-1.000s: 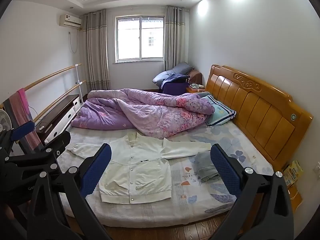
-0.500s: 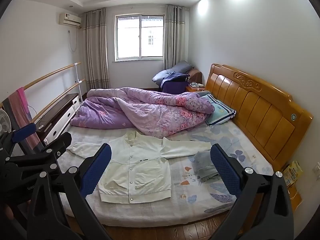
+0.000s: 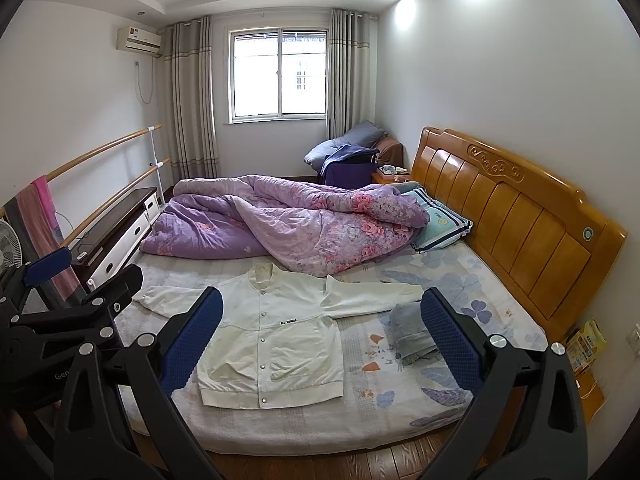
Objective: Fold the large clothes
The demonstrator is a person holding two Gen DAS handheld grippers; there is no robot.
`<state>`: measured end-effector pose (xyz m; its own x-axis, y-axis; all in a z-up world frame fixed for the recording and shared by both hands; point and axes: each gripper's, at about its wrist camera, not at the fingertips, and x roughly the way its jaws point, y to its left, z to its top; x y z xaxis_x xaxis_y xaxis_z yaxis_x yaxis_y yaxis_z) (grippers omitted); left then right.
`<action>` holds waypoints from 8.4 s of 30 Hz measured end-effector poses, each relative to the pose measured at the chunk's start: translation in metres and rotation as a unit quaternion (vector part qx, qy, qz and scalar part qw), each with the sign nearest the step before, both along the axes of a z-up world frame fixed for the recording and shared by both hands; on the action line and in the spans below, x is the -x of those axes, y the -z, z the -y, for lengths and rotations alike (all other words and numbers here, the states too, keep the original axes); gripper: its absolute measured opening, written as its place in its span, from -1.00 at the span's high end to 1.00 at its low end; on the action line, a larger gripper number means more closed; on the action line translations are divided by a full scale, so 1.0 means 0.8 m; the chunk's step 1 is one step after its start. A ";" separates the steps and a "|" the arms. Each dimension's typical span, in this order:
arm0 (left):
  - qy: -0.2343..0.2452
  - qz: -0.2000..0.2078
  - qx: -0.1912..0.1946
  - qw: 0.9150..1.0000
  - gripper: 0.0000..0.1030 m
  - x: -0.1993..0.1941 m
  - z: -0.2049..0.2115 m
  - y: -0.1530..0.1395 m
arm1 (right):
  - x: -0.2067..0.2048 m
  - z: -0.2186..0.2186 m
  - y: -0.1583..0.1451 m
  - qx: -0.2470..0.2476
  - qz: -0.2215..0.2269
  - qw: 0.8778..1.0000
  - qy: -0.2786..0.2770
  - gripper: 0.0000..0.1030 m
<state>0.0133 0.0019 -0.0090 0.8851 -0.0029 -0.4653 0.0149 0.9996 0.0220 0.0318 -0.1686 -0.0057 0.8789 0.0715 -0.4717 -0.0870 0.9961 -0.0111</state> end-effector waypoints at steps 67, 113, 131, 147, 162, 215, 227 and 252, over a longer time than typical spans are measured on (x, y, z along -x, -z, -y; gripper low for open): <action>-0.001 -0.001 0.014 1.000 -0.91 -0.002 -0.008 0.008 | -0.003 -0.009 -0.004 0.009 -0.003 1.000 0.009 -0.86; -0.044 -0.051 0.016 0.998 -0.91 -0.048 0.009 0.038 | -0.058 0.007 0.034 0.006 -0.050 0.998 -0.030 -0.86; -0.050 -0.097 0.006 0.994 -0.91 -0.249 -0.137 0.149 | -0.249 -0.139 0.136 0.032 -0.138 0.989 -0.043 -0.86; -0.070 -0.222 0.080 0.969 -0.91 -0.489 -0.417 0.335 | -0.483 -0.379 0.298 0.081 -0.234 0.966 -0.072 -0.85; -0.252 -0.296 0.265 0.882 -0.88 -0.599 -0.754 0.649 | -0.663 -0.454 0.579 0.023 -0.403 0.908 -0.114 0.52; -0.049 -0.174 0.180 0.967 0.65 -0.779 -0.227 0.591 | -0.833 -0.057 0.661 -0.094 -0.387 0.914 -0.072 0.90; -0.003 -0.332 0.165 0.929 -0.13 -0.825 -0.027 0.788 | -0.871 0.272 0.641 -0.159 -0.376 0.905 0.117 0.88; -0.066 -0.437 0.070 0.894 -0.71 -0.833 -0.024 0.857 | -0.906 0.461 0.772 -0.313 -0.383 0.791 0.360 0.18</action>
